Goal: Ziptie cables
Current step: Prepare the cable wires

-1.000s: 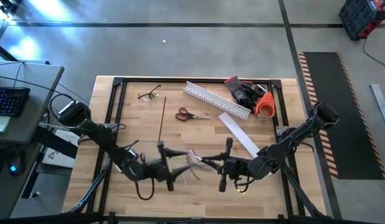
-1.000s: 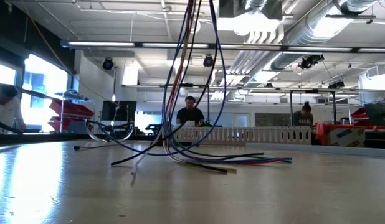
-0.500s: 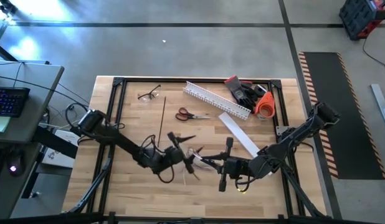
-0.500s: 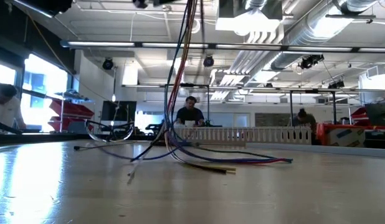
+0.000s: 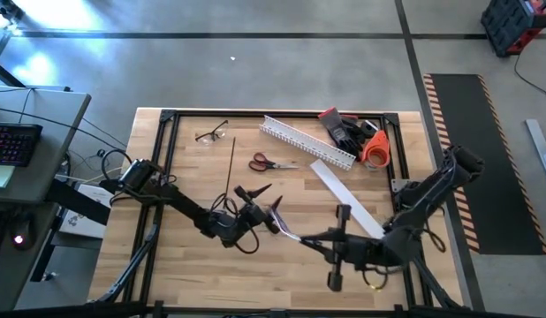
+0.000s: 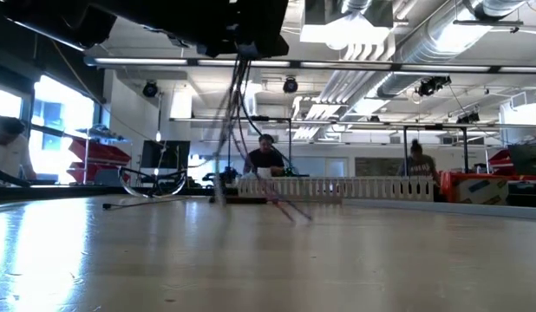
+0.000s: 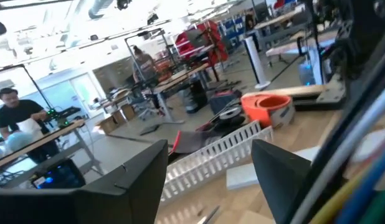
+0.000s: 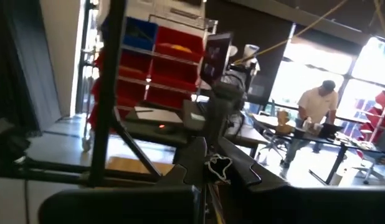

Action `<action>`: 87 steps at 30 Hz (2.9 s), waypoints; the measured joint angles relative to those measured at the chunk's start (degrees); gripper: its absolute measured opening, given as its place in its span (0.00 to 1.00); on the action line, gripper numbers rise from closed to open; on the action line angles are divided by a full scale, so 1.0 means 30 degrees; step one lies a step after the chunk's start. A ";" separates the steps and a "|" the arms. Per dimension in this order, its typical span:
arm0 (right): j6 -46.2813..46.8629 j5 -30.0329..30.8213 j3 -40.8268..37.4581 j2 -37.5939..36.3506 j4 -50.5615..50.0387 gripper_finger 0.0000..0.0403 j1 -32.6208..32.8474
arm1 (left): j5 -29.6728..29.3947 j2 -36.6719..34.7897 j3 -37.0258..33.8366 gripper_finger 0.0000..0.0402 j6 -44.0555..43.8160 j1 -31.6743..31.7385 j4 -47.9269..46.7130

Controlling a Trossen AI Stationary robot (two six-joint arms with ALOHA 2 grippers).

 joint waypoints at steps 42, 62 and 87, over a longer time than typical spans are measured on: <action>1.6509 0.2323 -0.1384 0.0015 -1.5519 0.01 -0.2106 | -0.6008 -0.1008 -0.0023 0.00 0.4097 -0.6443 -0.2802; 1.6764 0.0222 -0.1384 0.0033 -1.5846 0.01 -0.2710 | 1.0192 -0.4282 0.2606 0.00 -2.0038 -0.2184 -3.2276; 2.3768 0.0370 -0.1384 0.3929 -2.2509 0.01 -0.4916 | 1.6549 -0.3980 0.0334 0.00 -2.1989 -0.2991 -3.8770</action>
